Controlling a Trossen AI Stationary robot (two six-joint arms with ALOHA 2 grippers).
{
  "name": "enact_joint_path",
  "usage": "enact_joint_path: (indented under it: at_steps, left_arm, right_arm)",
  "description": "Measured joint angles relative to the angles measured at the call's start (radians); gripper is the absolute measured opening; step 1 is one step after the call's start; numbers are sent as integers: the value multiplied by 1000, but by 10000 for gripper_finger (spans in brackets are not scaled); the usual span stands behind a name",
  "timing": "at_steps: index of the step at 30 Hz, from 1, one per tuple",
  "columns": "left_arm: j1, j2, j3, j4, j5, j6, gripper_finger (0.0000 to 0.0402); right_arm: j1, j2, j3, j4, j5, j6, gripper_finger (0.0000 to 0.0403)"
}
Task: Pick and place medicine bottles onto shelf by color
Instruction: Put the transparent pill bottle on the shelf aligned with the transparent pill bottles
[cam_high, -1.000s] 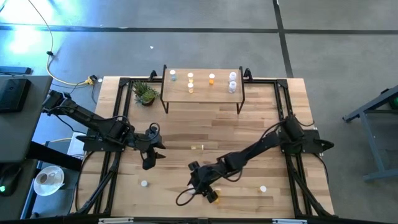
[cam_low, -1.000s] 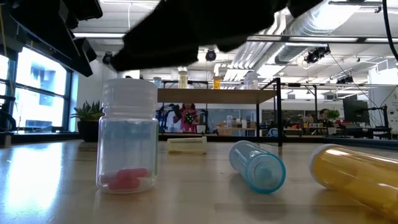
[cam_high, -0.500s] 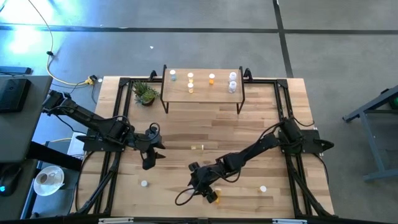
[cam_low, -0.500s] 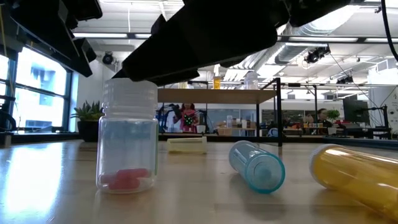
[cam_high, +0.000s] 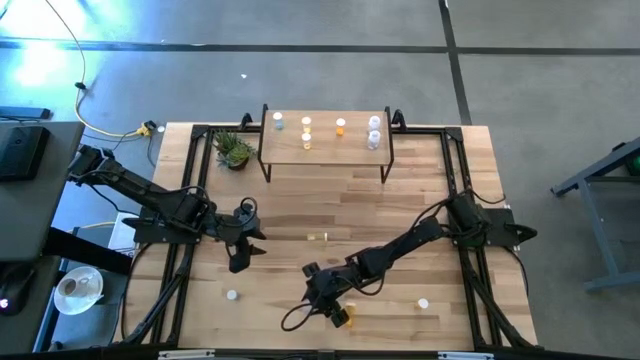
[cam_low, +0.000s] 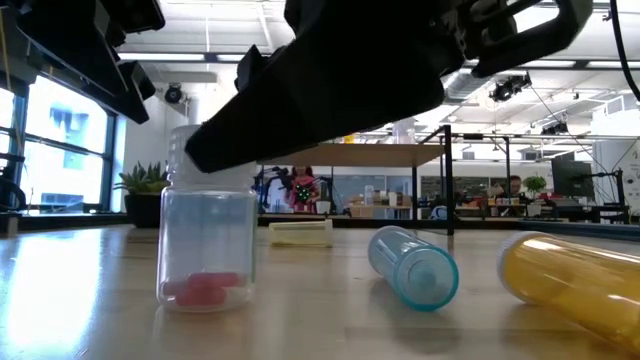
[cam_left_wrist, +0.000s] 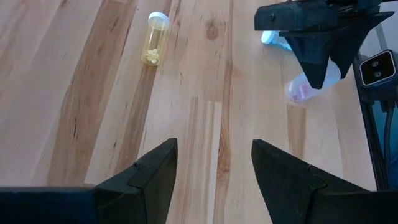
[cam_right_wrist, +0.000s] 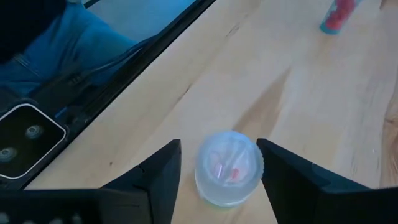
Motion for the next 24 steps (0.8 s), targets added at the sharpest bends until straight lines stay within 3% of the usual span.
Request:
enact_joint_path:
  at_steps: [8,15,24]
  left_arm:
    - [0,0,0,1,0,0,197]
    - [0,0,0,1,0,0,197]
    - [0,0,0,8,-41,0,197]
  right_arm:
    - [0,0,0,-3,0,0,118]
    - [-7,-17,0,-12,33,0,127]
    - [-53,-159,0,-109,102,-8,128]
